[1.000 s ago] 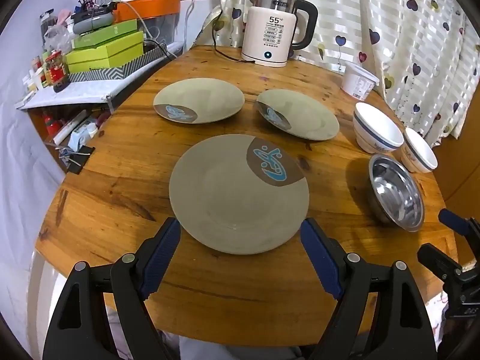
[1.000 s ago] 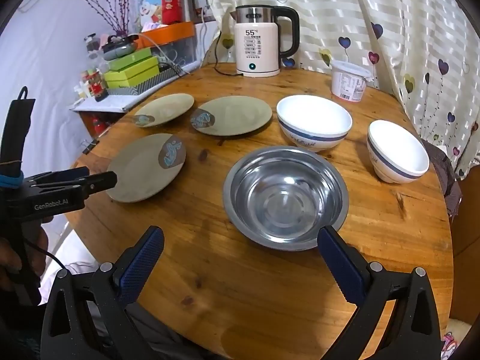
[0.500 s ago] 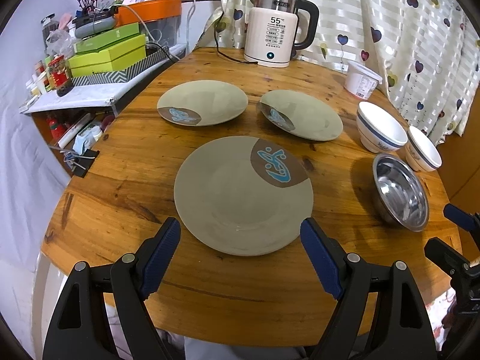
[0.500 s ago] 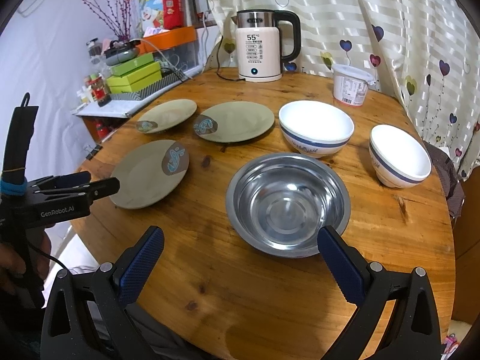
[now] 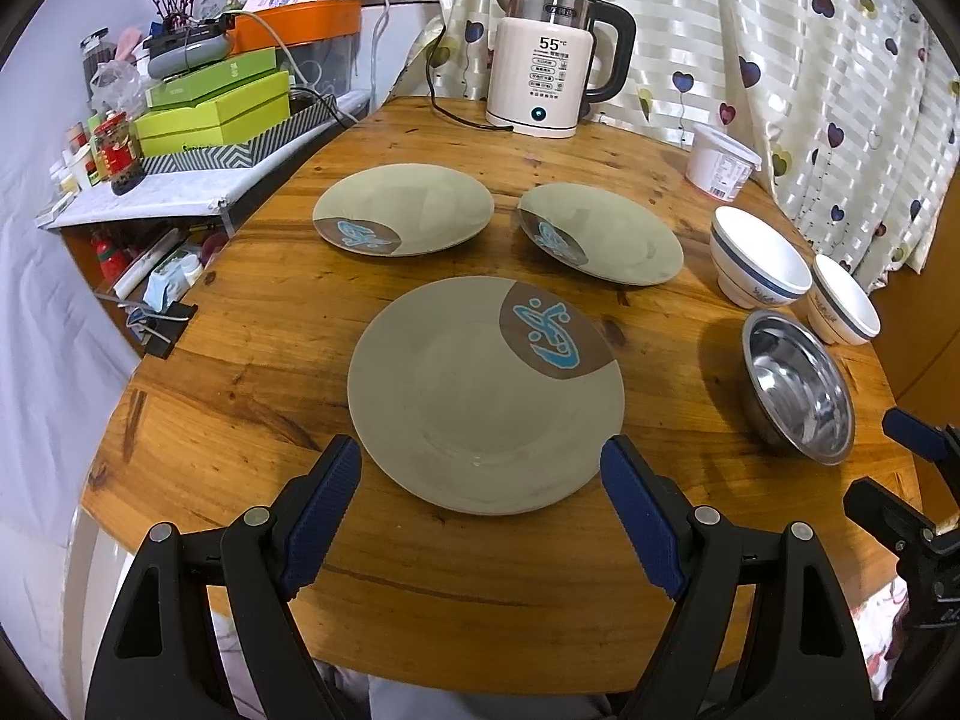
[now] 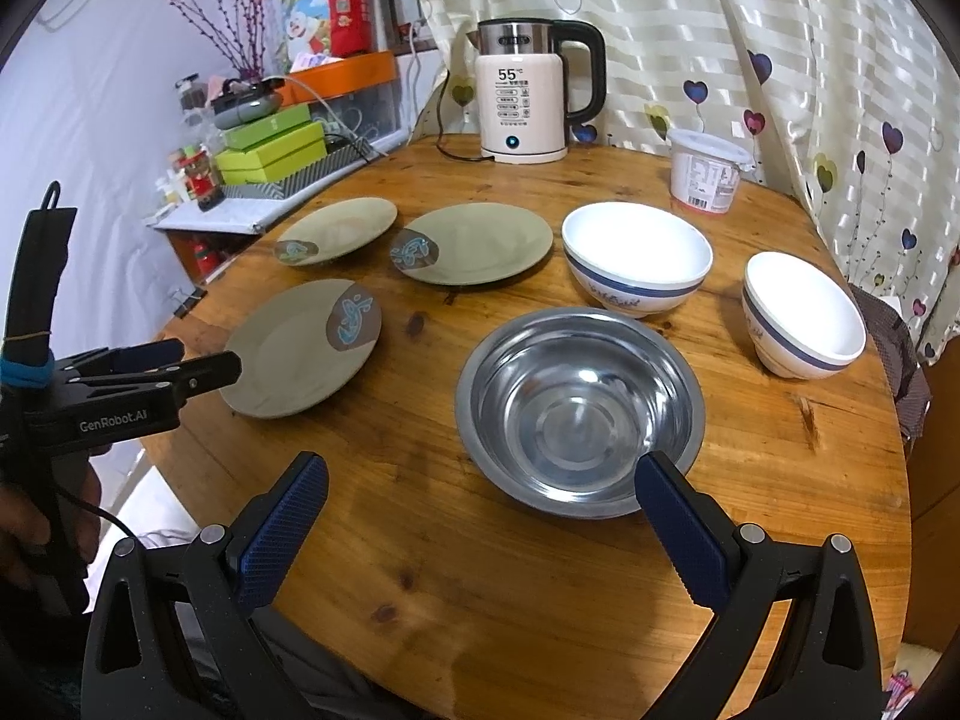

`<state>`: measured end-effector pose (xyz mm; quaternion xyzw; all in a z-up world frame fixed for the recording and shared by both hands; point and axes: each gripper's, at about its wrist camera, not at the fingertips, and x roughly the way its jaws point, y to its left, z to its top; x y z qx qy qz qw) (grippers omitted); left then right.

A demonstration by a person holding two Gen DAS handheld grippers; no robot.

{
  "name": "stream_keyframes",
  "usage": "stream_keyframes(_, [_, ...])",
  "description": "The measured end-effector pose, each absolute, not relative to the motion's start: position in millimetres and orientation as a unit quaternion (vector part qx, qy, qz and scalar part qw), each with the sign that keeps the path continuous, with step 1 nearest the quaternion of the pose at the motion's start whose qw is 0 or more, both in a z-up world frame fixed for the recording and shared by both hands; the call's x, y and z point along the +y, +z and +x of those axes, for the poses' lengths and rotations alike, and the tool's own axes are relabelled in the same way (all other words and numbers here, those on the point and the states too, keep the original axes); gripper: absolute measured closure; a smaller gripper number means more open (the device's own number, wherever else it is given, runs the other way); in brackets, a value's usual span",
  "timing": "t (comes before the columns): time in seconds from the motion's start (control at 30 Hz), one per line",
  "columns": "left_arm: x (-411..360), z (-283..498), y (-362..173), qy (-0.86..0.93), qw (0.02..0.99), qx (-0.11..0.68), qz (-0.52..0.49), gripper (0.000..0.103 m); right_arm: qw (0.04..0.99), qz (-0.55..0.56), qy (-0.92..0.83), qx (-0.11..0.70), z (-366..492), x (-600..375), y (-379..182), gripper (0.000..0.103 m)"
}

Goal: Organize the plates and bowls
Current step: 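Move both grippers toward the beige plates on the table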

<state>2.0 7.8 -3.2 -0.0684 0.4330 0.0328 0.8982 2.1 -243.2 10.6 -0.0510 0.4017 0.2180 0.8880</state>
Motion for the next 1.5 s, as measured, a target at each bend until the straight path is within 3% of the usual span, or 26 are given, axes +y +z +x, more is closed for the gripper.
stream_keyframes(1.5, [18.5,2.3,-7.6,0.035,0.897,0.433,-0.084,0.021,0.881,-0.065,0.243,0.400,6.5,-220.1,11.0,0.000])
